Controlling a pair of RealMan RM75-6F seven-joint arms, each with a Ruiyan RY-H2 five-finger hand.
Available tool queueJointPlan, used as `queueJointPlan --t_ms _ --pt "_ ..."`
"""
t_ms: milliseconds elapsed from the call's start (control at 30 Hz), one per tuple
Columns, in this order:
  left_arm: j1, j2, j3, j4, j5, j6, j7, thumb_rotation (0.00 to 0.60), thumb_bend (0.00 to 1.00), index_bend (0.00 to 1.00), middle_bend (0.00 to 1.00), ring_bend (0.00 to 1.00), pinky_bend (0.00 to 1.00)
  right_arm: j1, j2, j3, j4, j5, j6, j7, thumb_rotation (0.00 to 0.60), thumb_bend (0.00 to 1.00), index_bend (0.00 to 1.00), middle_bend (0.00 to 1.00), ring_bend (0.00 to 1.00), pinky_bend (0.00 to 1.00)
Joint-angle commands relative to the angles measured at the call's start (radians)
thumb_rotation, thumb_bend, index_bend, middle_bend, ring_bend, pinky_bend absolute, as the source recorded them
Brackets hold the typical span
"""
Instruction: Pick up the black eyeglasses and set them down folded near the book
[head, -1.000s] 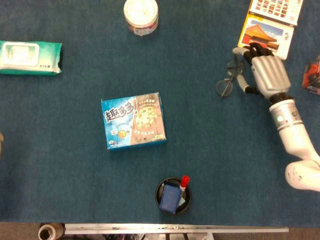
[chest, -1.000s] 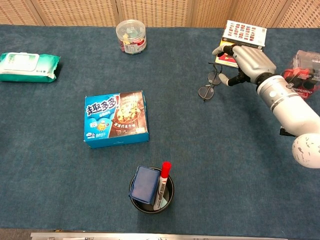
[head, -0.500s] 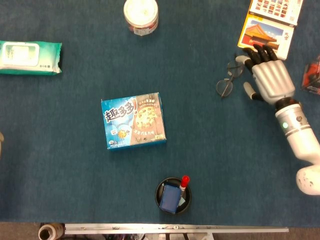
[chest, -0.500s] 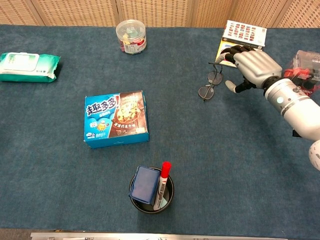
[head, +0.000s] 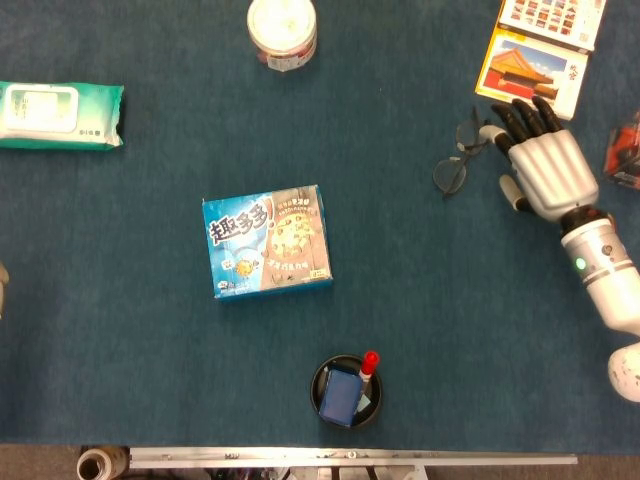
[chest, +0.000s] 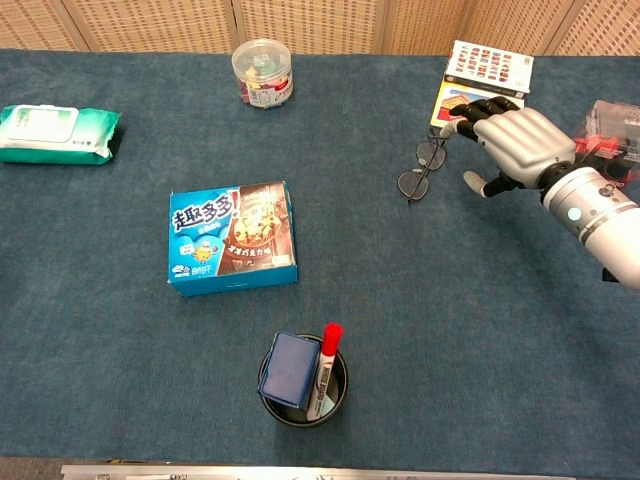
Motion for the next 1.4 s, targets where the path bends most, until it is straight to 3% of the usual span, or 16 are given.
queueJointPlan --t_ms 33,567,1400 --pt "0.0 0.0 0.0 0.0 0.0 0.0 0.0 0.6 0.48 0.52 0.45 0.37 0.46 -0.003 -0.001 -0.005 0.006 0.006 -0.008 -0.004 0.6 0.39 0.24 0.1 0.0 0.05" --pt "0.002 0.003 0.001 -0.001 0.004 0.005 -0.005 0.6 0.48 0.52 0.45 0.37 0.46 0.0 -0.038 -0.01 0.069 -0.001 -0.034 0.021 0.6 0.38 0.23 0.1 0.0 0.05" --pt "-0.001 -0.001 0.002 -0.002 0.0 -0.003 0.01 0.6 0.48 0.52 0.45 0.37 0.46 -0.022 0.001 -0.02 -0.022 -0.069 0.036 0.006 0.6 0.38 0.23 0.1 0.0 0.05"
